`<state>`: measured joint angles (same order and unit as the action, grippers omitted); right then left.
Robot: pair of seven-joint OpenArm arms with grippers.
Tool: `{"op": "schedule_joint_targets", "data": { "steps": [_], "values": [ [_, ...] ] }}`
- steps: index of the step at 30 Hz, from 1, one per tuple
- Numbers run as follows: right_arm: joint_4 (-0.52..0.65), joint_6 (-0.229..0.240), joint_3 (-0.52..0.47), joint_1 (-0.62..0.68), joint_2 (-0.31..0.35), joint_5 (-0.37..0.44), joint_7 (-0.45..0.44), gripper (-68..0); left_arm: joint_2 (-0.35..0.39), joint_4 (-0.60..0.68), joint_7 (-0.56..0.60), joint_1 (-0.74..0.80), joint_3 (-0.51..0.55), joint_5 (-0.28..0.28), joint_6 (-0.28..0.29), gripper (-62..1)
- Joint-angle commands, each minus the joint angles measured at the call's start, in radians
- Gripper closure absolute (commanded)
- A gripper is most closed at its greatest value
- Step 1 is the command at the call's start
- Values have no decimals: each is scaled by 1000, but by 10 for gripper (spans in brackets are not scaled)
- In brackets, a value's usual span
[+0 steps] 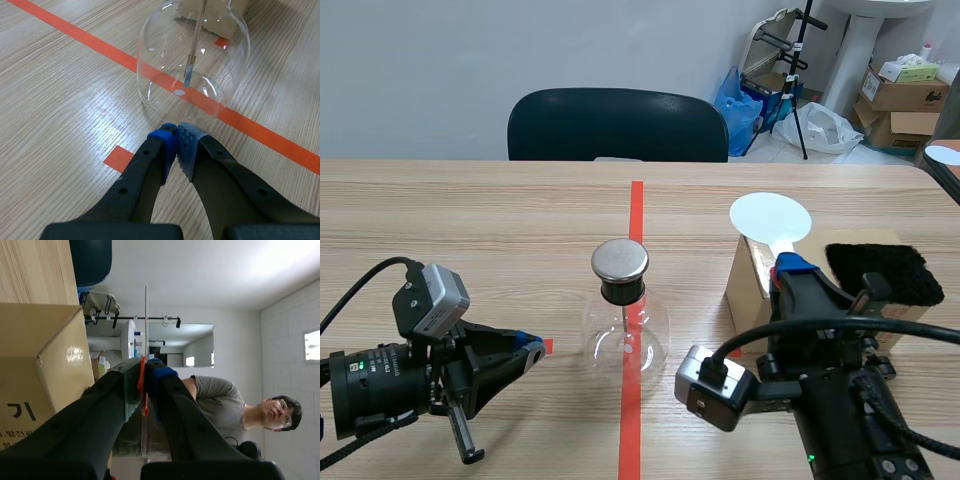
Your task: Do the electroscope experiment
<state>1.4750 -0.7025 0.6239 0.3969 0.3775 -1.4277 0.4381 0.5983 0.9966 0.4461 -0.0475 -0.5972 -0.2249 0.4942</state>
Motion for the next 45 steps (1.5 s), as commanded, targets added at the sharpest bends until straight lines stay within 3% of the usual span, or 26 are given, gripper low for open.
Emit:
{"op": "schedule_joint_targets", "data": {
  "steps": [1, 16, 34, 45],
  "values": [
    [21, -13, -2, -12, 13, -1, 13, -9, -5, 19, 14, -9, 1, -11, 0, -32],
    [21, -13, -2, -12, 13, -1, 1, -9, -5, 19, 14, -9, 1, -11, 0, -32],
    [21, -13, -2, -12, 13, -1, -360, -9, -5, 19, 14, -8, 1, -11, 0, -31],
    [21, -13, -2, -12, 11, -1, -534, -9, -5, 19, 14, -8, 1, -11, 0, -32]
  ]
}}
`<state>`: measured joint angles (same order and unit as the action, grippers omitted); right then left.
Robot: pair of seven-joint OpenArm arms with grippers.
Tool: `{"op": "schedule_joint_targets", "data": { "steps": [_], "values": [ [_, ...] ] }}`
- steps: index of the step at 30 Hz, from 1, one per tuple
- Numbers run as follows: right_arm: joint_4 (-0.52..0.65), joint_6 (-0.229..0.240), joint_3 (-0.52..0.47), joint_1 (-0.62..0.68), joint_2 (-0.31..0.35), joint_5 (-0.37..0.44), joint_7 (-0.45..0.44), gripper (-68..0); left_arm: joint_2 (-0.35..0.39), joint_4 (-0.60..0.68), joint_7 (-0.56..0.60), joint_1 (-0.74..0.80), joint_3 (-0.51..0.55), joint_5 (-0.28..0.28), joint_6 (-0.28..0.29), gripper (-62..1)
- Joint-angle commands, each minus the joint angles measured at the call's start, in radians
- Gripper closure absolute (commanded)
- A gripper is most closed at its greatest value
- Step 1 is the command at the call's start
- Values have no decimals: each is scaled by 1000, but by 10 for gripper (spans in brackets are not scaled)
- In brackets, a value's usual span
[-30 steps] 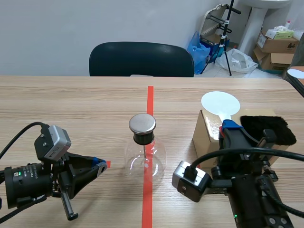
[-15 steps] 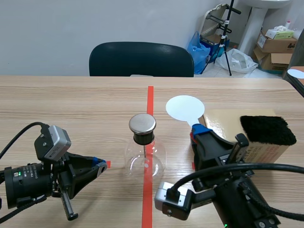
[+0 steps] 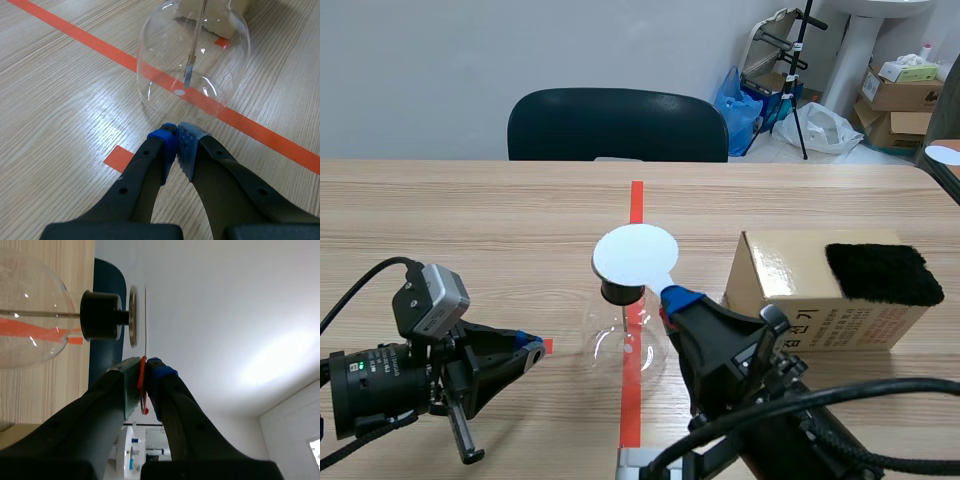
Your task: Do the electroscope experiment
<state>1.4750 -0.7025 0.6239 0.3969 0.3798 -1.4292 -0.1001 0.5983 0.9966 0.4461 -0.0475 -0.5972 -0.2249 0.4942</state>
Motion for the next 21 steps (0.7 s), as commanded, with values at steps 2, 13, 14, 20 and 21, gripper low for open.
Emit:
{"op": "schedule_joint_targets", "data": {
  "steps": [2, 13, 14, 20, 21],
  "values": [
    [21, -13, -2, -12, 8, 1, -6, -9, -5, 19, 14, -8, 1, -11, 0, -32],
    [21, -13, -2, -12, 8, 1, -11, -9, -5, 19, 14, -8, 1, -11, 0, -32],
    [21, -13, -2, -12, 8, 1, -11, -9, -5, 19, 14, -8, 1, -11, 0, -32],
    [21, -13, -2, -12, 8, 1, -11, -9, -5, 19, 14, -8, 1, -11, 0, -32],
    [21, -13, -2, -12, 8, 1, -11, -9, -5, 19, 14, -8, 1, -11, 0, -31]
  ]
}}
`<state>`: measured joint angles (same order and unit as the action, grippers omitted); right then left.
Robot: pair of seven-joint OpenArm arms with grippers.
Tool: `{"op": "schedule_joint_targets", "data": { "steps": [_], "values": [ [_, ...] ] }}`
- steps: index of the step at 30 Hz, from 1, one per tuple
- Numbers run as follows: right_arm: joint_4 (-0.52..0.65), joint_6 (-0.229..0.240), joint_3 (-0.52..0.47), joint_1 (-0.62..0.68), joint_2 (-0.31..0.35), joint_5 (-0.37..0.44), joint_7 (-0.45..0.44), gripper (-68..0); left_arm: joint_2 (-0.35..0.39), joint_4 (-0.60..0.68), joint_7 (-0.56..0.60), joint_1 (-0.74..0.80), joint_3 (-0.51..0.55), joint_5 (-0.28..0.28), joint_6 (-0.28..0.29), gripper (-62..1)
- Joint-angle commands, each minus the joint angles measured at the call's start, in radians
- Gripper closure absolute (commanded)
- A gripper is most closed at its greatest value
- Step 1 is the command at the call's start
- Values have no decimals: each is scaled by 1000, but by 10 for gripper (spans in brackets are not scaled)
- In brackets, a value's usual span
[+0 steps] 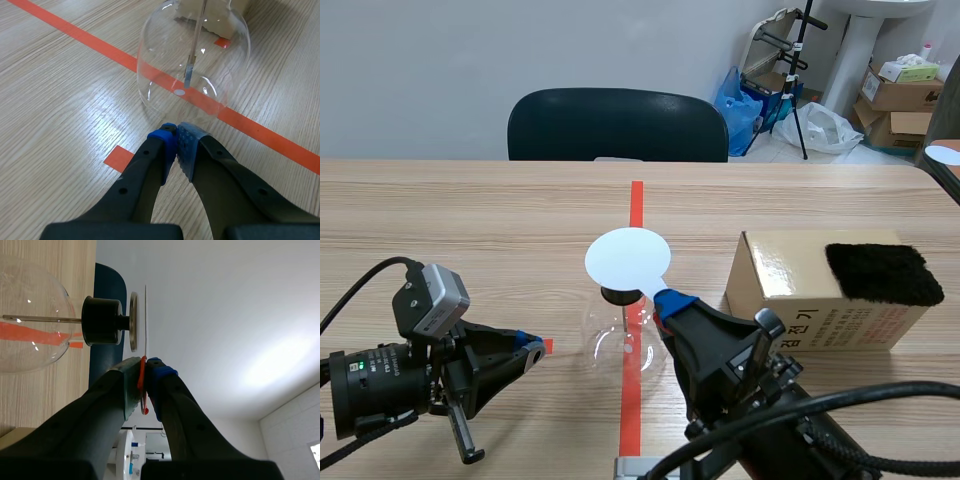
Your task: Do the electroscope experiment
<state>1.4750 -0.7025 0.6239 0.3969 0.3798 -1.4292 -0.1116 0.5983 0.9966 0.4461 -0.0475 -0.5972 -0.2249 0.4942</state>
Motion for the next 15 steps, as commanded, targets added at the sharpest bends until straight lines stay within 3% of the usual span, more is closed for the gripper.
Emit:
{"op": "schedule_joint_targets", "data": {
  "steps": [1, 15],
  "values": [
    [21, -13, -2, -12, 8, 1, 0, -9, -5, 19, 14, -8, 1, -11, 0, -31],
    [21, -13, -2, -12, 8, 1, 10, -9, -5, 19, 14, -8, 1, -11, 0, -31]
  ]
}}
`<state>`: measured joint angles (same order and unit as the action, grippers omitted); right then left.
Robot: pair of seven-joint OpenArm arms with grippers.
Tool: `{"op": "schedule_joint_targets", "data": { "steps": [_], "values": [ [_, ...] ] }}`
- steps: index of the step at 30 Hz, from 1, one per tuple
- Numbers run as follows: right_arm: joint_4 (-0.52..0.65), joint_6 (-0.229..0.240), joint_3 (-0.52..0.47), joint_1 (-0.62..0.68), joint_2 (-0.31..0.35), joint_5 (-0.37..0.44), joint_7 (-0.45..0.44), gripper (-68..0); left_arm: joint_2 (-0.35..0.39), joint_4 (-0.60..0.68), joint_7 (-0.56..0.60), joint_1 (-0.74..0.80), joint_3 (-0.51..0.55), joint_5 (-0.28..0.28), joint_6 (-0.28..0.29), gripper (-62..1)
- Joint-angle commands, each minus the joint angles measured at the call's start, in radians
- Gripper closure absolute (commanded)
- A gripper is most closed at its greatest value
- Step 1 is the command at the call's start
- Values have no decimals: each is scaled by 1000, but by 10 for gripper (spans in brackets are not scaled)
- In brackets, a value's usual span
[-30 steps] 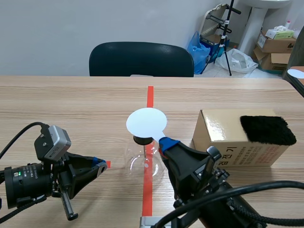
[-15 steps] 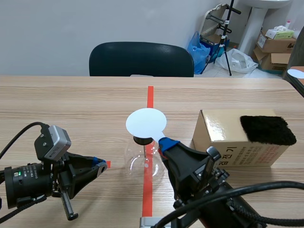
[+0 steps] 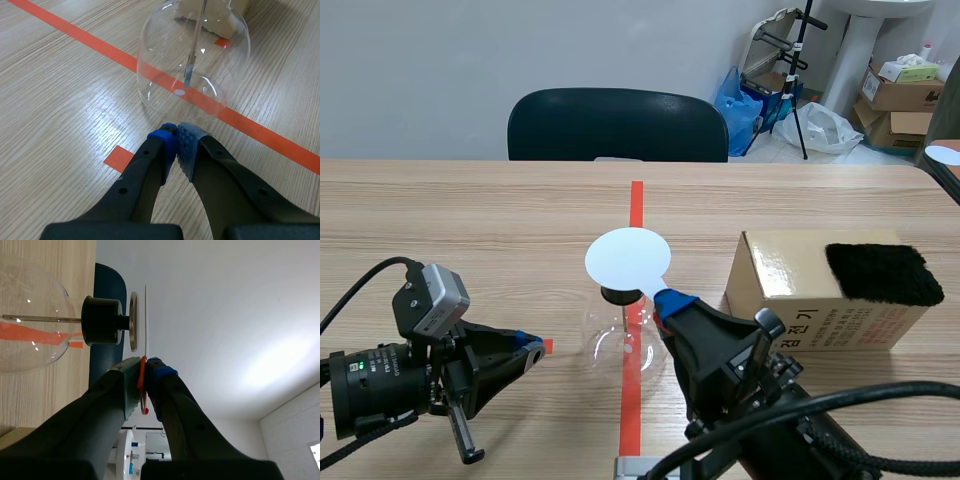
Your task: Do the electroscope experiment
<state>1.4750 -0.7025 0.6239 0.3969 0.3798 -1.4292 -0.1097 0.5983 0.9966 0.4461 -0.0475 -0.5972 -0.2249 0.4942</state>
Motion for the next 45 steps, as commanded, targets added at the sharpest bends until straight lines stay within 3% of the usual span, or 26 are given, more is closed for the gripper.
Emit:
{"op": "schedule_joint_targets", "data": {
  "steps": [1, 8, 25, 34, 45],
  "values": [
    [21, -13, -2, -12, 8, 1, 16, -9, -5, 19, 14, -8, 1, -11, 0, -32],
    [21, -13, -2, -12, 8, 1, 114, -9, -5, 19, 14, -8, 1, -11, 0, -32],
    [21, -13, -2, -12, 8, 1, 475, -9, -5, 19, 14, -8, 1, -11, 0, -31],
    [21, -13, -2, -12, 8, 1, 544, -9, -5, 19, 14, -8, 1, -11, 0, -32],
    [21, -13, -2, -12, 8, 1, 549, -9, -5, 19, 14, -8, 1, -11, 1, -32]
  ]
}}
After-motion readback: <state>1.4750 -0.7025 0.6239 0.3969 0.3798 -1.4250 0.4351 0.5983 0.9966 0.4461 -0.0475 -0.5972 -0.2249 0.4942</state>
